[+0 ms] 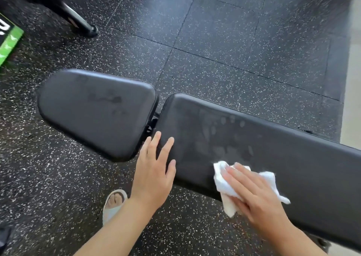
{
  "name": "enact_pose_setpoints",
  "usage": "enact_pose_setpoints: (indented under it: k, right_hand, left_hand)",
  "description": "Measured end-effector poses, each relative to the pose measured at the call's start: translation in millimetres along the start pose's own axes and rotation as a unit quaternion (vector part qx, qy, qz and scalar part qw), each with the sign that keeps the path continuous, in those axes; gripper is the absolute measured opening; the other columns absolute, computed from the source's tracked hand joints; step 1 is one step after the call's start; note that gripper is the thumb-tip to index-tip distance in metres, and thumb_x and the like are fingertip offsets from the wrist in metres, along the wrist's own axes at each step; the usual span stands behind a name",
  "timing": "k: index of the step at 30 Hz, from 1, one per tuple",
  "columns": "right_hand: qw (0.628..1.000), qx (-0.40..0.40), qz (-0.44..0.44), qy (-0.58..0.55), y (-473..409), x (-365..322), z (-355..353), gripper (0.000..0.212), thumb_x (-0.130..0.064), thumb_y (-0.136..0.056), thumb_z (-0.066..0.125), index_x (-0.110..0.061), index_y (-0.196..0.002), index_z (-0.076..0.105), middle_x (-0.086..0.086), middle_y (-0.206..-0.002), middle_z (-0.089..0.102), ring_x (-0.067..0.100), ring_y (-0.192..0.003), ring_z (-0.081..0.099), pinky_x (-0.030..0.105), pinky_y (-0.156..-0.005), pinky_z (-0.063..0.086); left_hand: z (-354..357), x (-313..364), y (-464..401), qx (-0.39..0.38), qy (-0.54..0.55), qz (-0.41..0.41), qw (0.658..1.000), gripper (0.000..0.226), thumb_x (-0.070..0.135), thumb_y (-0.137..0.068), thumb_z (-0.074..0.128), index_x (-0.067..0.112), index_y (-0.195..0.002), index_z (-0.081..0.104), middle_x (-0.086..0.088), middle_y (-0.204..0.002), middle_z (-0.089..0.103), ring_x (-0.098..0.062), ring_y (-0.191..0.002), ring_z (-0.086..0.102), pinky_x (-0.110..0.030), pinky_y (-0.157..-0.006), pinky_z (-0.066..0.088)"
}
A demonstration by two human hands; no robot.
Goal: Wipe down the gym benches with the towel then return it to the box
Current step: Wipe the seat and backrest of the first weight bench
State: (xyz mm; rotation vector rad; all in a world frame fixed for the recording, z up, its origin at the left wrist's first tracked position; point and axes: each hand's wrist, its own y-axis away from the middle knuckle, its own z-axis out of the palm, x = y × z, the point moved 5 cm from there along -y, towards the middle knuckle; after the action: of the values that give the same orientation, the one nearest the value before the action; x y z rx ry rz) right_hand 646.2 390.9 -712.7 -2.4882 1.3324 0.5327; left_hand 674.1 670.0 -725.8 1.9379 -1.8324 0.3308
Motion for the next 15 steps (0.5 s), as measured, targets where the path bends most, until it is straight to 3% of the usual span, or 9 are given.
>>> enact_pose_setpoints:
  k: [3, 7, 11, 15]
  right_hand:
    - [1.0, 0.021, 0.012, 0.01, -28, 2, 3, 0.046, -0.033, -0.107, 0.051, -0.02, -0.151, 0.053, -0.007, -0.156, 0.052, 0.022, -0.151, 0.041, 0.052, -0.107, 0.047]
    - [0.997, 0.061, 0.045, 0.02, -130, 0, 16, 0.046, -0.021, -0.102, 0.062, -0.014, -0.148, 0.057, 0.002, -0.153, 0.056, 0.029, -0.15, 0.043, 0.052, -0.112, 0.043]
    - [0.994, 0.08, 0.079, 0.013, -218, -9, 26, 0.046, -0.027, -0.105, 0.058, -0.013, -0.149, 0.054, 0.005, -0.151, 0.057, 0.033, -0.148, 0.045, 0.049, -0.115, 0.04]
    - [0.995, 0.088, 0.039, 0.027, -202, 4, 20, 0.045, -0.028, -0.105, 0.061, -0.012, -0.147, 0.057, 0.005, -0.149, 0.06, 0.033, -0.143, 0.05, 0.049, -0.113, 0.044]
  left_hand:
    - [4, -4, 1, 0.006, 0.011, -0.005, 1.0, 0.059, 0.034, -0.102, 0.055, 0.026, -0.158, 0.04, -0.006, -0.169, 0.024, -0.035, -0.152, 0.026, -0.055, -0.122, 0.034]
    - [1, -11, 1, -0.006, 0.022, 0.004, 1.0, 0.06, 0.041, -0.103, 0.052, 0.033, -0.16, 0.035, 0.001, -0.171, 0.02, -0.029, -0.154, 0.023, -0.046, -0.124, 0.029]
    - [-6, -5, -2, -0.02, 0.004, 0.0, 1.0, 0.06, 0.038, -0.101, 0.058, 0.027, -0.157, 0.041, -0.004, -0.168, 0.026, -0.03, -0.151, 0.029, -0.053, -0.122, 0.034]
    - [-16, 17, -10, -0.02, -0.051, 0.013, 0.998, 0.058, 0.024, -0.094, 0.067, 0.013, -0.149, 0.051, -0.011, -0.16, 0.038, -0.033, -0.146, 0.038, -0.059, -0.117, 0.037]
